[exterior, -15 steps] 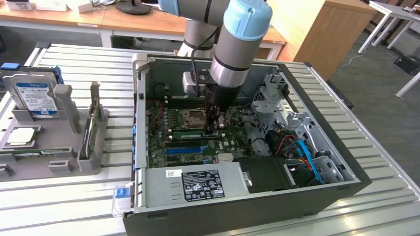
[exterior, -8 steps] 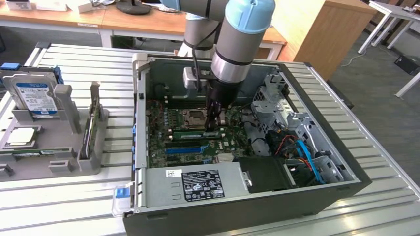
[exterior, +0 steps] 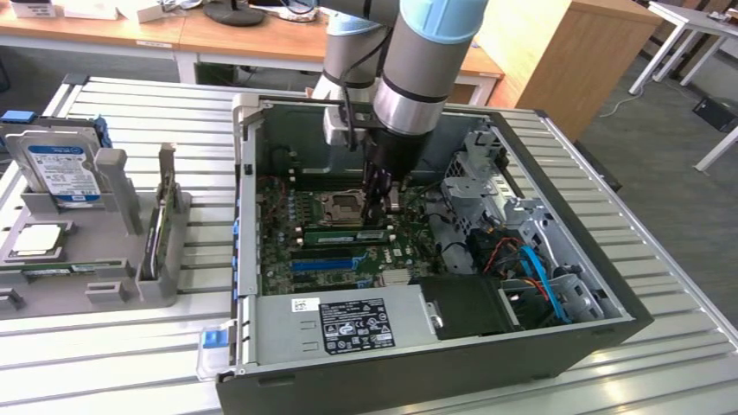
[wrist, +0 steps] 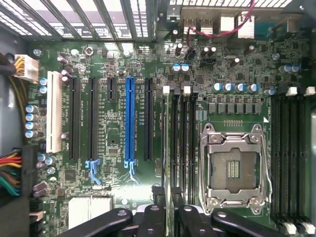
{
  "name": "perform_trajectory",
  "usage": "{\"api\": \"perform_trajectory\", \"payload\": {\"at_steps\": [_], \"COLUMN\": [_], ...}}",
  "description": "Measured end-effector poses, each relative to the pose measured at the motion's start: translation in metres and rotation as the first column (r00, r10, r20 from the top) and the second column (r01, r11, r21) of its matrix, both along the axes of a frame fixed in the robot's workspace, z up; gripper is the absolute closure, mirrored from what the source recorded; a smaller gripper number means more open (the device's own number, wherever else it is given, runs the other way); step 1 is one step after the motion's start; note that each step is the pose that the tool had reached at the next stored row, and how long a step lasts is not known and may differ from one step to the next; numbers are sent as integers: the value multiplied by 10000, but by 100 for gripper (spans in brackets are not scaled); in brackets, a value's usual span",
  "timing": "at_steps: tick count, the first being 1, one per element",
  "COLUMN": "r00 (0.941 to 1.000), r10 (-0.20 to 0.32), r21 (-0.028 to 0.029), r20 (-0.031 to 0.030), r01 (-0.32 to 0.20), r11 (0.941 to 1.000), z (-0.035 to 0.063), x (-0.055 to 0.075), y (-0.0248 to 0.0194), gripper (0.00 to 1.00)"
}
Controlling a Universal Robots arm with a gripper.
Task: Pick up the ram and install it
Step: 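Insert the ram into the slot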
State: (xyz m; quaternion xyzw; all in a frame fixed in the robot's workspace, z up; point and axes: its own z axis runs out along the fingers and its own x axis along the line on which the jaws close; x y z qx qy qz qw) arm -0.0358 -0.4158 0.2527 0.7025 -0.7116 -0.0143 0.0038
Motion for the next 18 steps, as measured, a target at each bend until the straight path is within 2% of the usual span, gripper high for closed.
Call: {"api": "perform_trajectory", "payload": {"at_steps": [12, 18], "r00": [10000, 10000], "r10": [0, -1], "r21": [-18, -19], "r20": [0, 0], "r01": [0, 1], "r11": [10000, 10000], "z": [187, 211], "x": [0, 0], "y": [0, 0], "gripper": [81, 81]}}
